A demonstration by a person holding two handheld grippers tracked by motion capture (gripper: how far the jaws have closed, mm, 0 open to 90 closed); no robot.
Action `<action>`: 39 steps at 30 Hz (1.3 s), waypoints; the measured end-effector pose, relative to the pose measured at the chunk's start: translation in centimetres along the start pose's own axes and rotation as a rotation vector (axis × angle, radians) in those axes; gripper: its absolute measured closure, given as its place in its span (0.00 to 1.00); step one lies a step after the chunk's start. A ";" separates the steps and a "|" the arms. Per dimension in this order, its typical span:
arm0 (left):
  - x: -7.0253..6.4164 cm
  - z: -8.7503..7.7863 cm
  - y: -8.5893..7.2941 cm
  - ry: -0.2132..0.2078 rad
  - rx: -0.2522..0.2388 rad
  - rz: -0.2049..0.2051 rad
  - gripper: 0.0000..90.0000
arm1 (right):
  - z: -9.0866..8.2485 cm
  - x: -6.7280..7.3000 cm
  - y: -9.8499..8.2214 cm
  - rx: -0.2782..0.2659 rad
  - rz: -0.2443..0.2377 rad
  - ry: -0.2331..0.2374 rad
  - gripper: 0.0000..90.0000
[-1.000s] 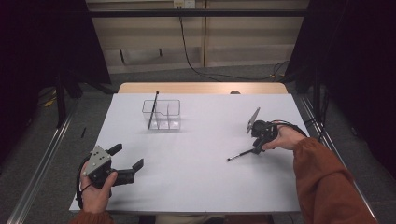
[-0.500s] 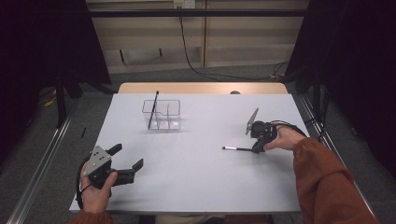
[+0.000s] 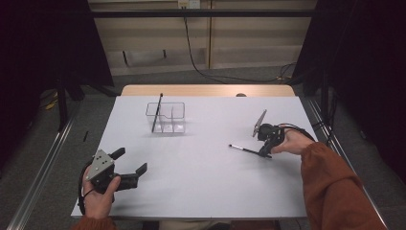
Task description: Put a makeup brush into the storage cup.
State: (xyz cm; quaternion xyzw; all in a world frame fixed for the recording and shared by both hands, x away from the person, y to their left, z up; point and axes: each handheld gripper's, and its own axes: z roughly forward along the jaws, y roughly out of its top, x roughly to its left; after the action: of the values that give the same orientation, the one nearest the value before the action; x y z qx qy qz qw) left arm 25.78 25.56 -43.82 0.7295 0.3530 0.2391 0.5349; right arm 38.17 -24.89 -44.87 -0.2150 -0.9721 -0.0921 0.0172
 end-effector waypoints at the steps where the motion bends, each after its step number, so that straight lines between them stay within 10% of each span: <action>1: 0.0 0.0 0.0 0.000 -0.001 -0.001 0.04 | 0.0 0.0 0.0 0.003 0.005 0.002 0.94; 19: 0.0 -0.1 0.0 0.004 0.002 -0.009 0.04 | -1.2 1.3 -1.6 -0.172 0.119 -0.022 0.94; 27: 0.0 0.0 0.0 0.002 0.003 -0.003 0.04 | -2.2 3.0 -1.8 -0.312 0.110 -0.047 0.94; 39: 0.0 0.0 0.0 0.007 0.001 -0.002 0.04 | -1.9 3.2 -3.5 -0.547 0.258 -0.147 0.94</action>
State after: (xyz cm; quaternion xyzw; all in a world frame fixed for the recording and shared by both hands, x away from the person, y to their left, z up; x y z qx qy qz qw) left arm 25.81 25.58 -43.80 0.7284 0.3559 0.2410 0.5336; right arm 33.79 -27.02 -43.40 -0.3394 -0.8746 -0.3315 -0.1000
